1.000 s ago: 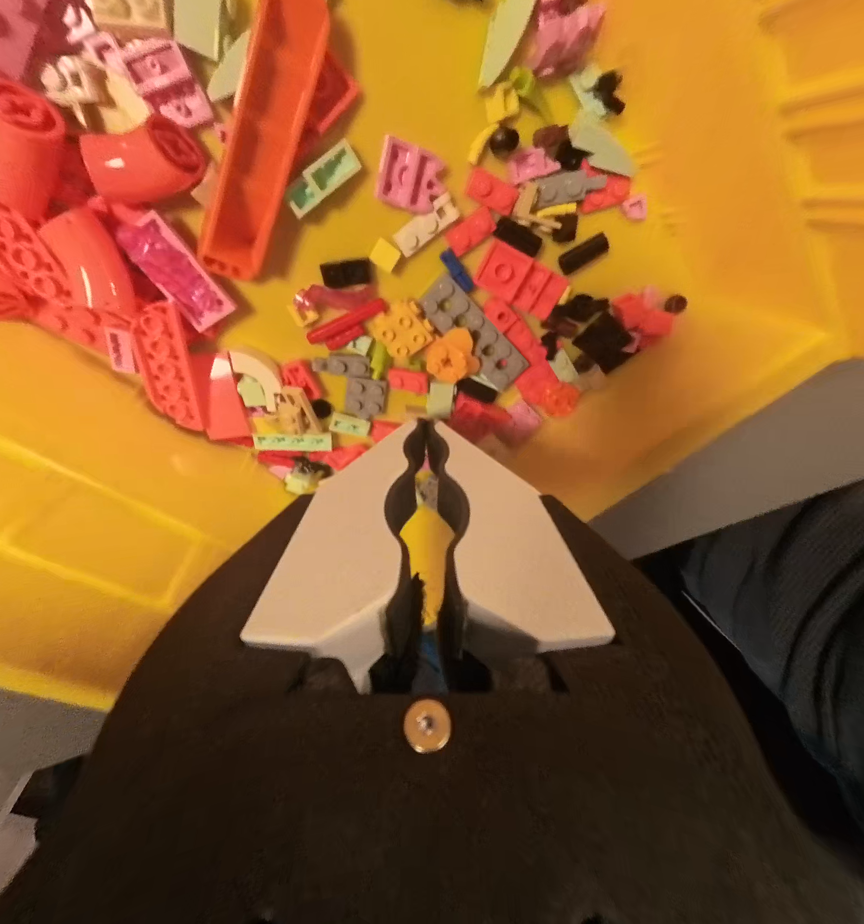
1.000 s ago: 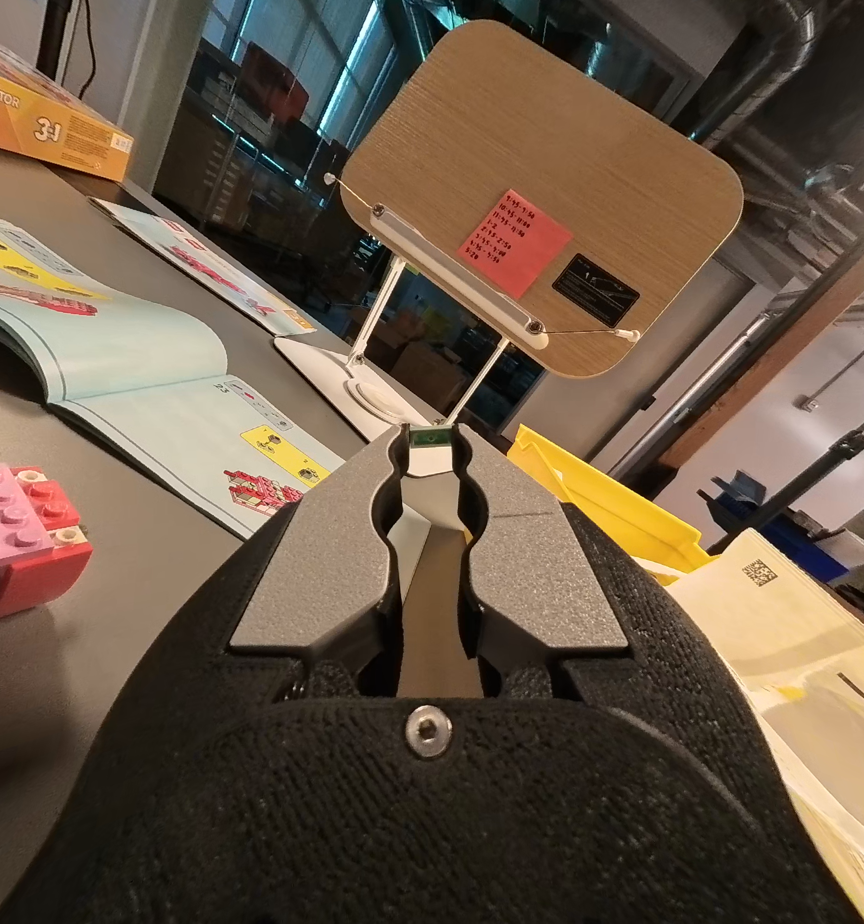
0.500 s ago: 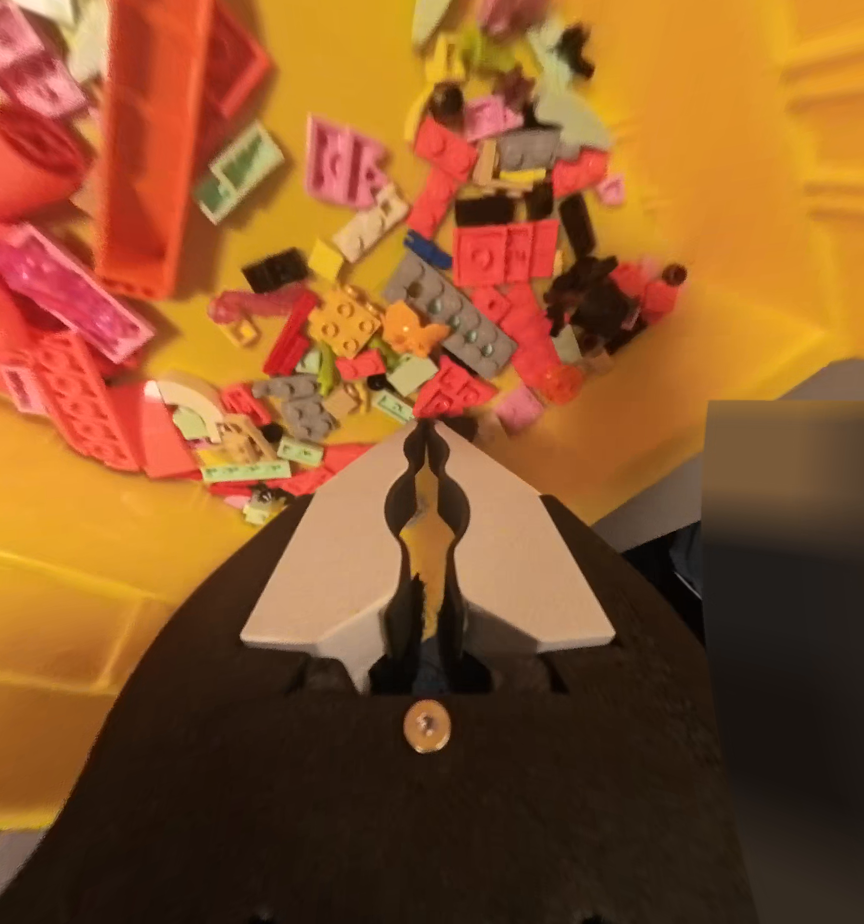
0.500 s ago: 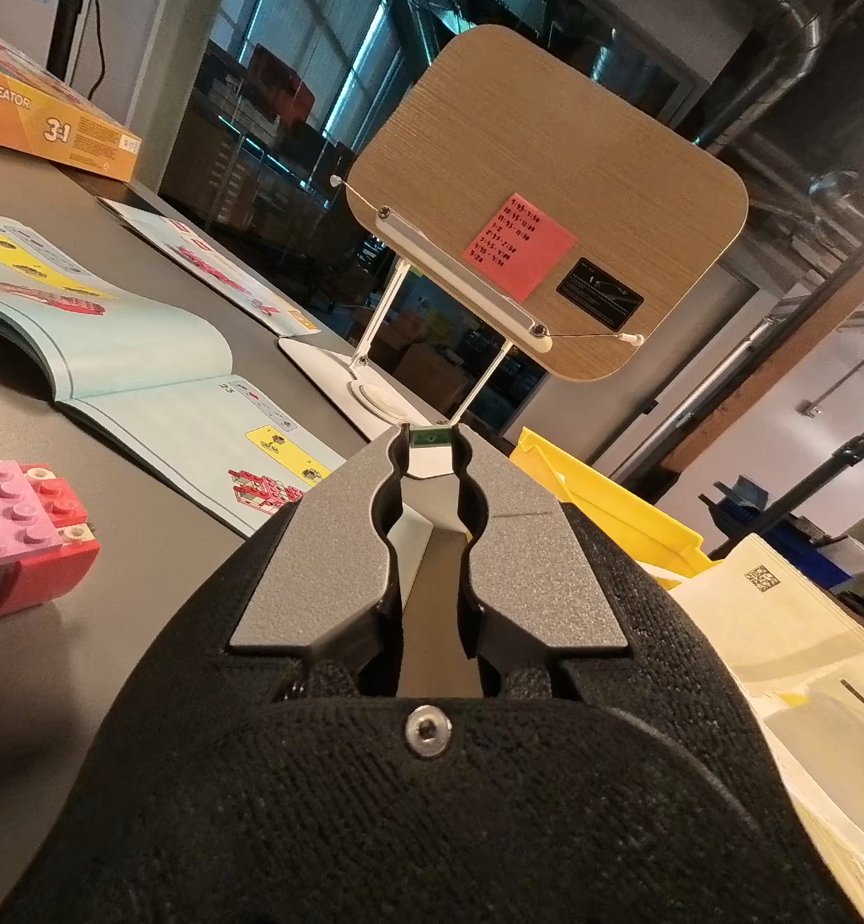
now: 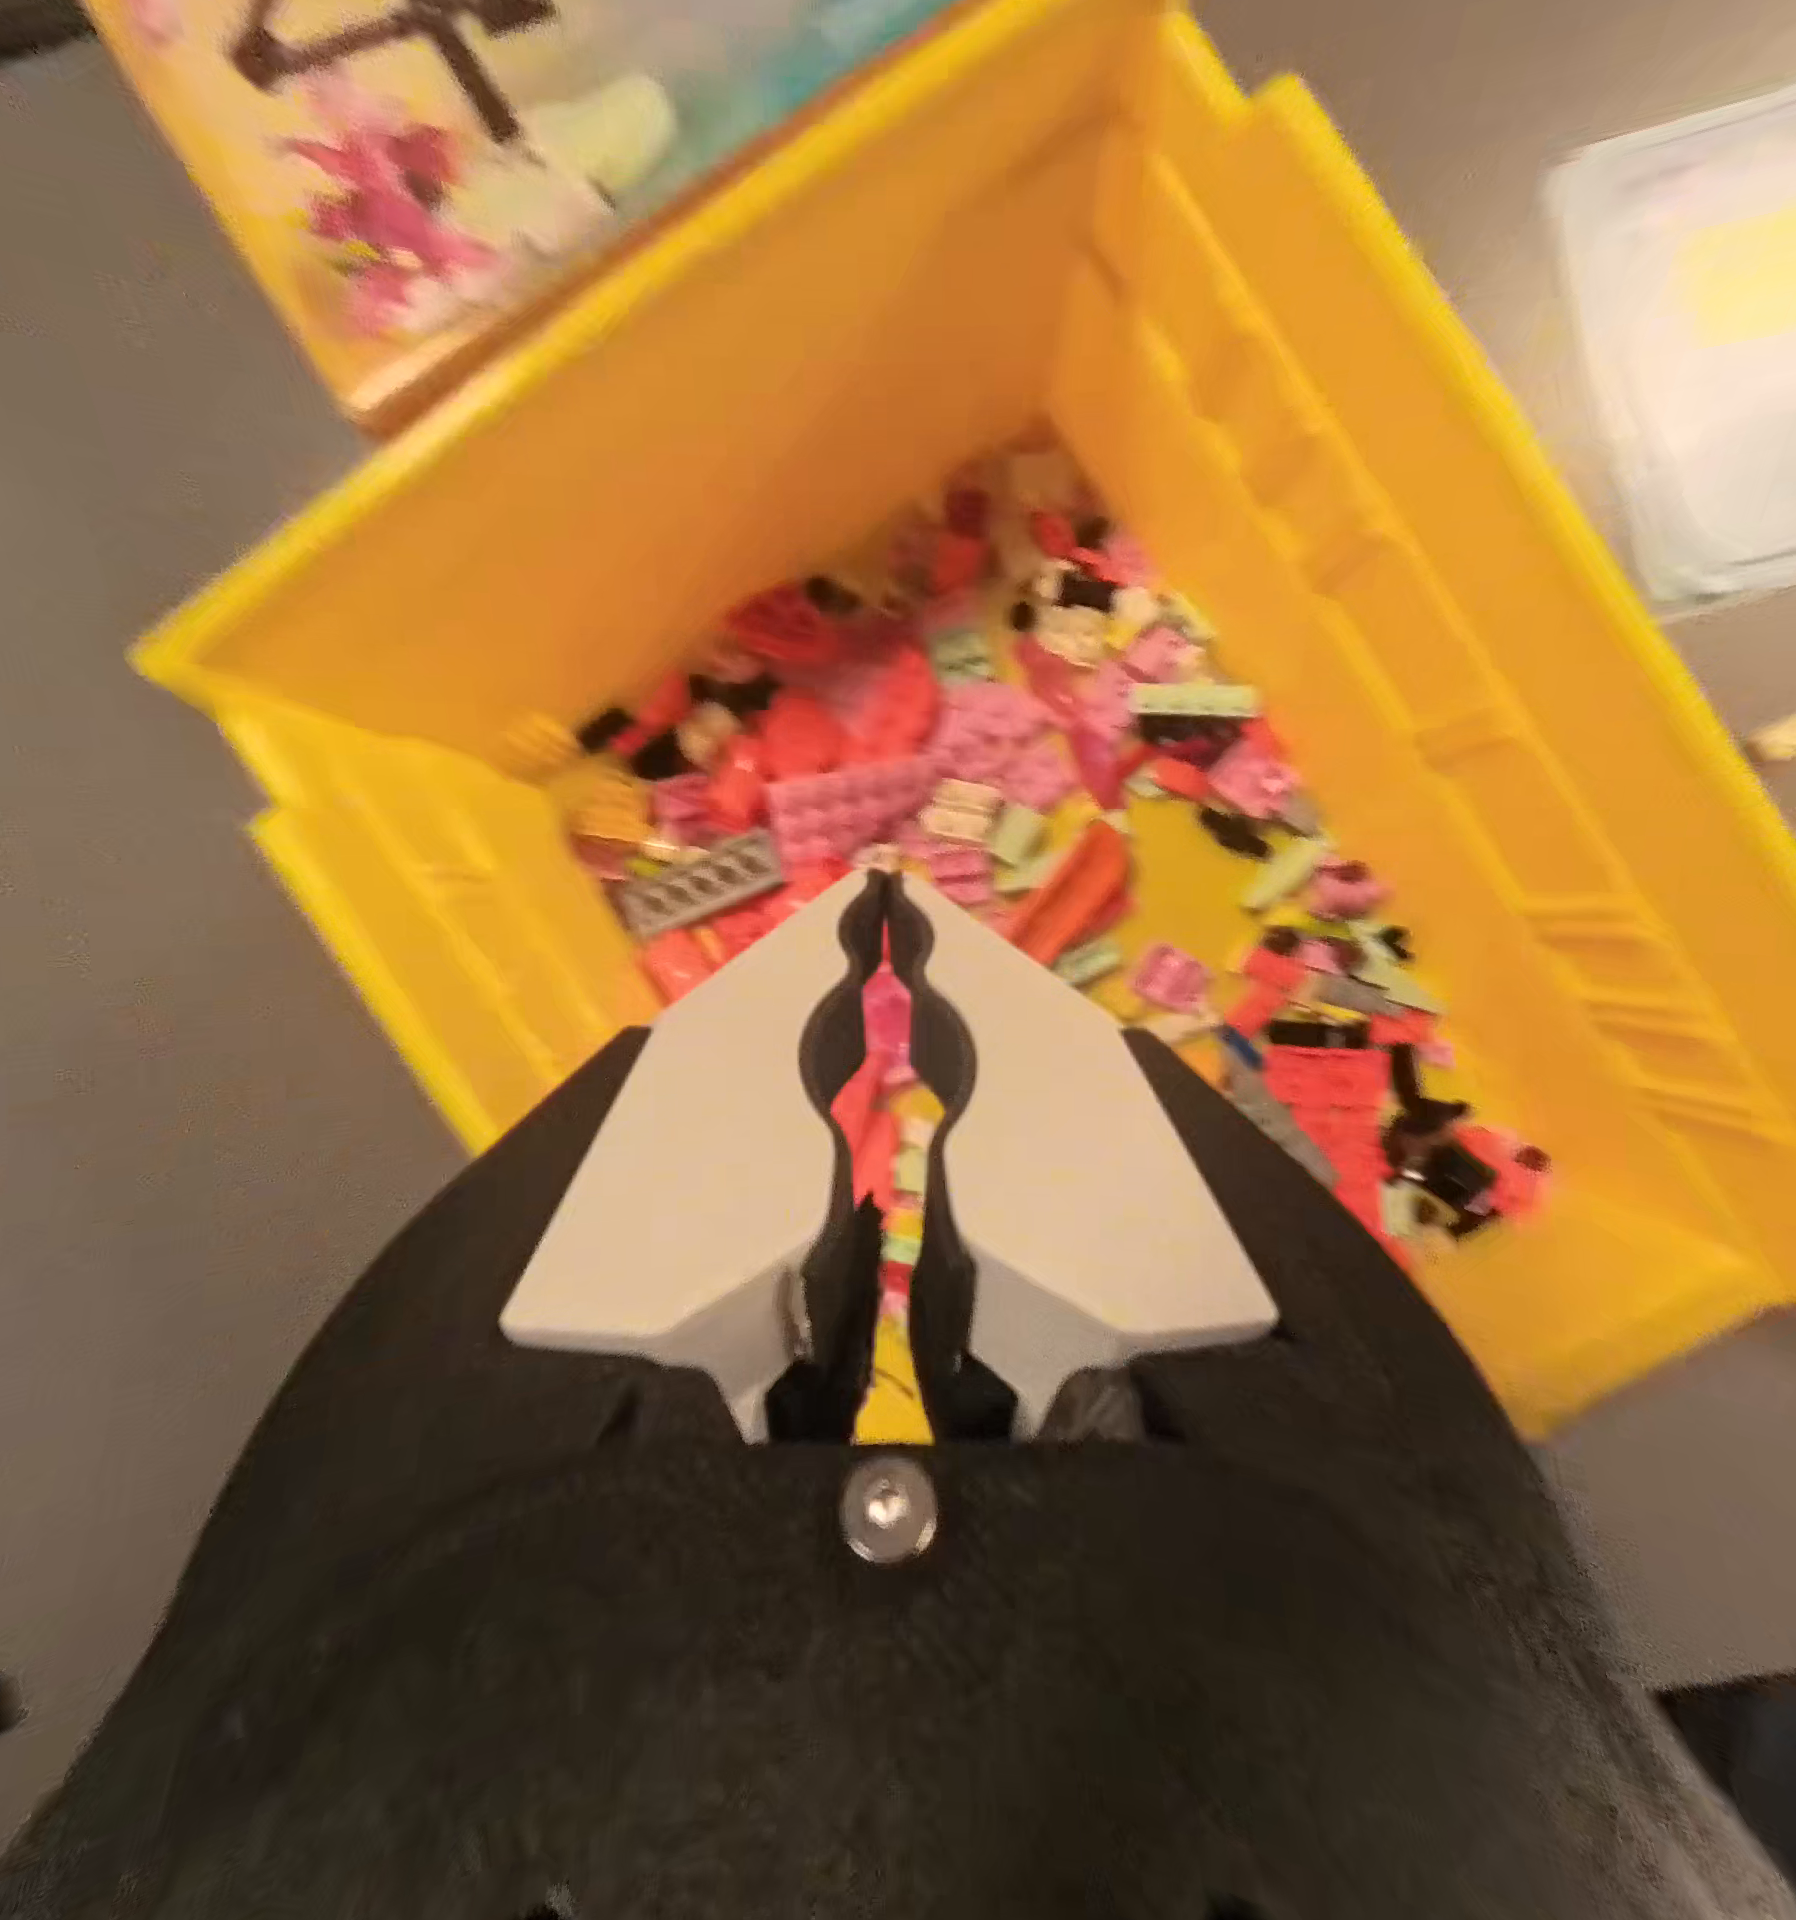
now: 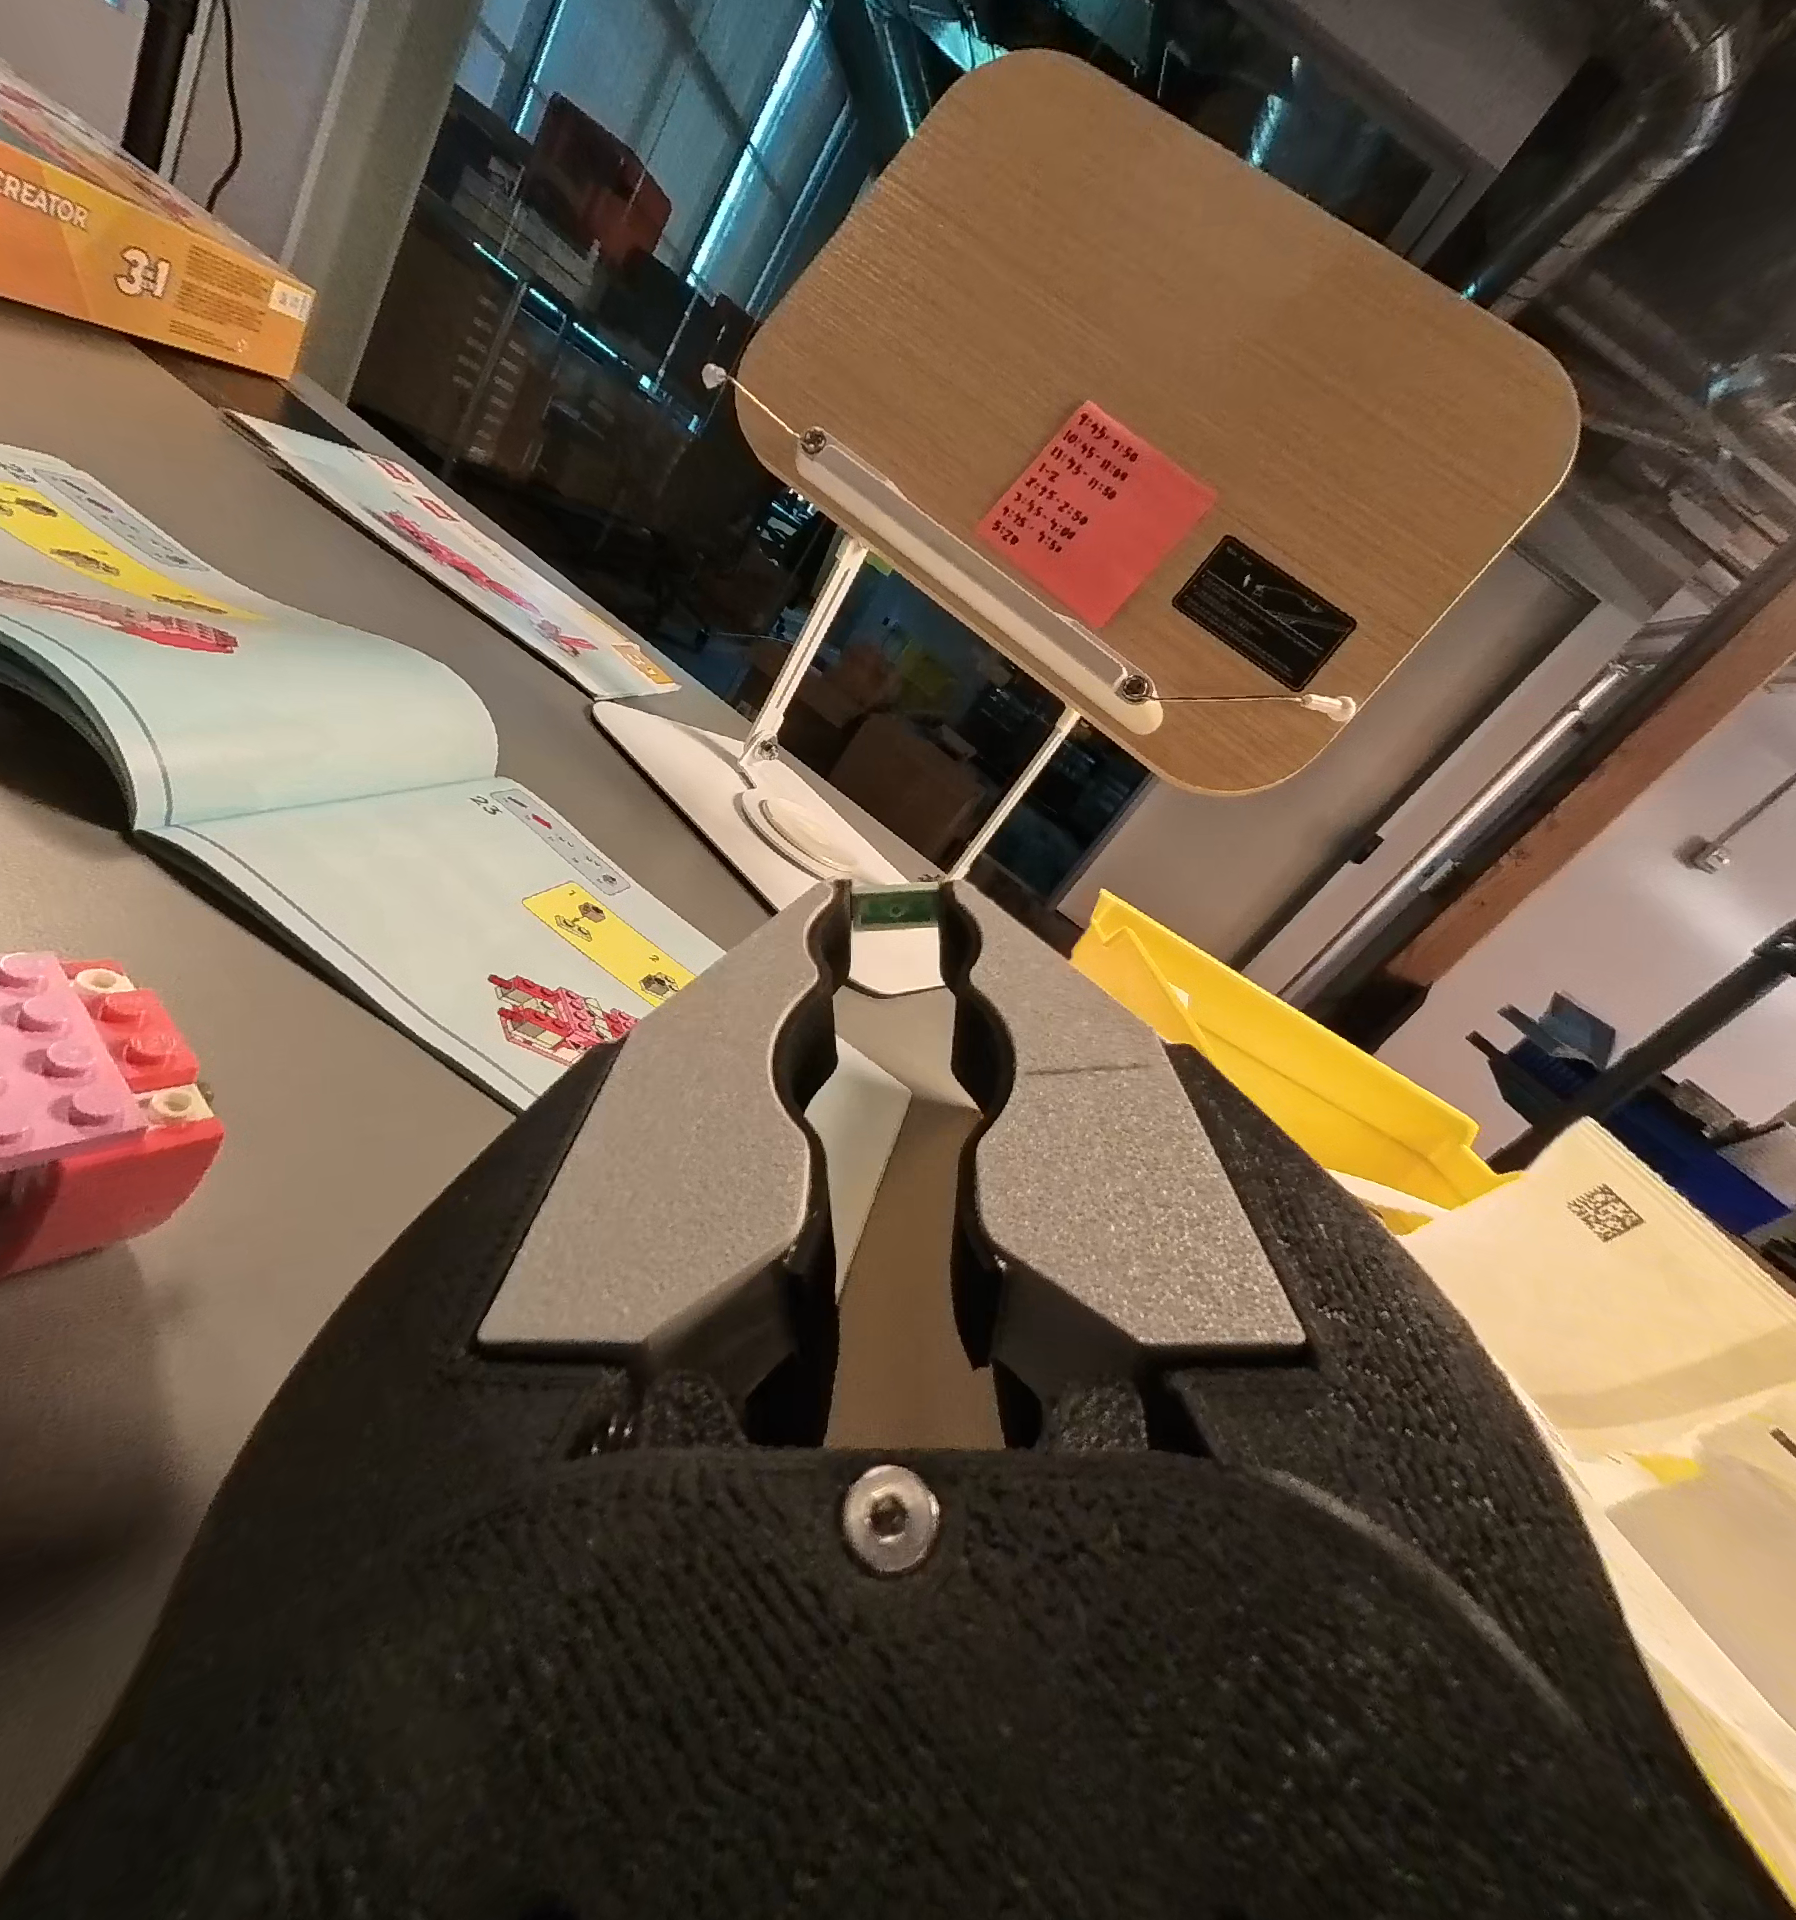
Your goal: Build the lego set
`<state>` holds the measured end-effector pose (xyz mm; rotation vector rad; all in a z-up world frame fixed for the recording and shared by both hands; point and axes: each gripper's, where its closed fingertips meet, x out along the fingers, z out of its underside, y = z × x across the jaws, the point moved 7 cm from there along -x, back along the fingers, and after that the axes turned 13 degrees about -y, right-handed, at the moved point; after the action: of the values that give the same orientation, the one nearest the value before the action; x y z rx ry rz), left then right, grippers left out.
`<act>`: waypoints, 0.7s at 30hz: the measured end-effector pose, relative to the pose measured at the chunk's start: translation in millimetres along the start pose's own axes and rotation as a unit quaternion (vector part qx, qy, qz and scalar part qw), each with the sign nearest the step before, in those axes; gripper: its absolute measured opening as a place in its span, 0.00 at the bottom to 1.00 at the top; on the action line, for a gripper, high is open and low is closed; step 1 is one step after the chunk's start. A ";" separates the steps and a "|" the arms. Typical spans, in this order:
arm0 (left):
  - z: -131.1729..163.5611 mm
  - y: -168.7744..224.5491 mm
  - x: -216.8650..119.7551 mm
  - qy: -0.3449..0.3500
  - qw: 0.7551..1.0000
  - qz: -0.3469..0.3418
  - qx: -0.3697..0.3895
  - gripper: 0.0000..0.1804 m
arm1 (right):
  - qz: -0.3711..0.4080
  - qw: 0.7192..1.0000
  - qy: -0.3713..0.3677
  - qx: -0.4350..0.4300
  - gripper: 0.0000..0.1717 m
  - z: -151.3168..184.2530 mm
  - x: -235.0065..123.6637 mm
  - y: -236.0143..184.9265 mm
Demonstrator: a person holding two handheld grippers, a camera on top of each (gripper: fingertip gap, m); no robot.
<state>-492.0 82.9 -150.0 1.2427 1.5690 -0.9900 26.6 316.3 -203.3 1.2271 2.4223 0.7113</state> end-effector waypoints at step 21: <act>-19.1 15.3 75.7 -0.285 0.922 0.258 0.048 0.00 | -0.007 1.000 0.005 0.001 0.09 -0.9 -1.6 -1.2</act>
<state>-488.7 125.1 -217.4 1.2011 0.6983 -0.9641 26.3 314.2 -203.1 1.2096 2.4366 0.7128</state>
